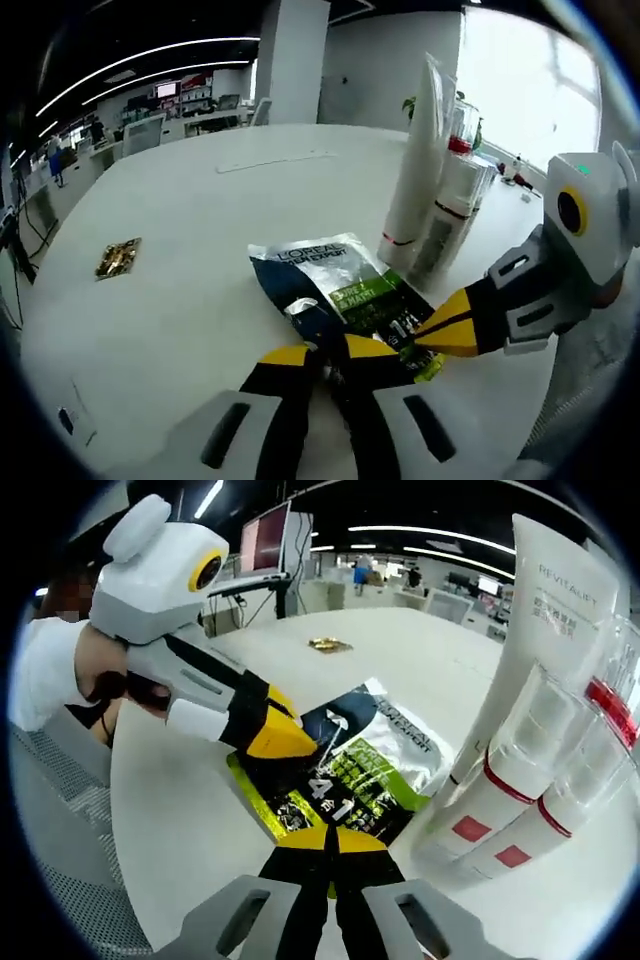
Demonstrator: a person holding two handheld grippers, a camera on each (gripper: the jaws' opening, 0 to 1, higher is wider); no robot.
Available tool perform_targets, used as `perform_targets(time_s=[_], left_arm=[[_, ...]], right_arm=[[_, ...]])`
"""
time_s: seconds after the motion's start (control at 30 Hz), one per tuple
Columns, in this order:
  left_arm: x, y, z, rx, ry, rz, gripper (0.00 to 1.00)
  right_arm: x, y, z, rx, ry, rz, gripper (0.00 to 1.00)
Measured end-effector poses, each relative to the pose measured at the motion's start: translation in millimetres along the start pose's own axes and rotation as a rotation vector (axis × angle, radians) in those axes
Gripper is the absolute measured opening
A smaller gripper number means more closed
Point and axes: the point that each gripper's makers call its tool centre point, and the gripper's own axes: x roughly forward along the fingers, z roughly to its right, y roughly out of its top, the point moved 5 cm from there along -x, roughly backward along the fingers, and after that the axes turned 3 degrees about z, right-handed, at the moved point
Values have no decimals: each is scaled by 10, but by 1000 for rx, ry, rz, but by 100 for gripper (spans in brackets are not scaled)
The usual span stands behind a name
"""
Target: Arrange the skincare products in the storage area until every visible bottle or jar stands upright without overlapping.
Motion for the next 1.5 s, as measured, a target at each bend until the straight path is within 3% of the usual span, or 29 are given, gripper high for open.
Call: perform_targets(time_s=[0.17, 0.27, 0.37, 0.57, 0.77, 1.0, 1.5], left_arm=[[-34, 55, -89, 15, 28, 17, 12], [-56, 169, -137, -8, 44, 82, 19], [-73, 245, -78, 53, 23, 117, 20], [9, 91, 147, 123, -77, 19, 20], [41, -27, 163, 143, -84, -44, 23], [74, -105, 189, 136, -102, -57, 30], [128, -100, 213, 127, -137, -31, 38]], right_arm=[[0, -2, 2, 6, 1, 1, 0], [3, -8, 18, 29, 6, 8, 0], [4, -8, 8, 23, 8, 9, 0], [-2, -11, 9, 36, 9, 11, 0], [9, -2, 23, 33, 4, 17, 0], [16, 5, 28, 26, -5, 15, 0], [26, 2, 66, 38, -21, 24, 0]])
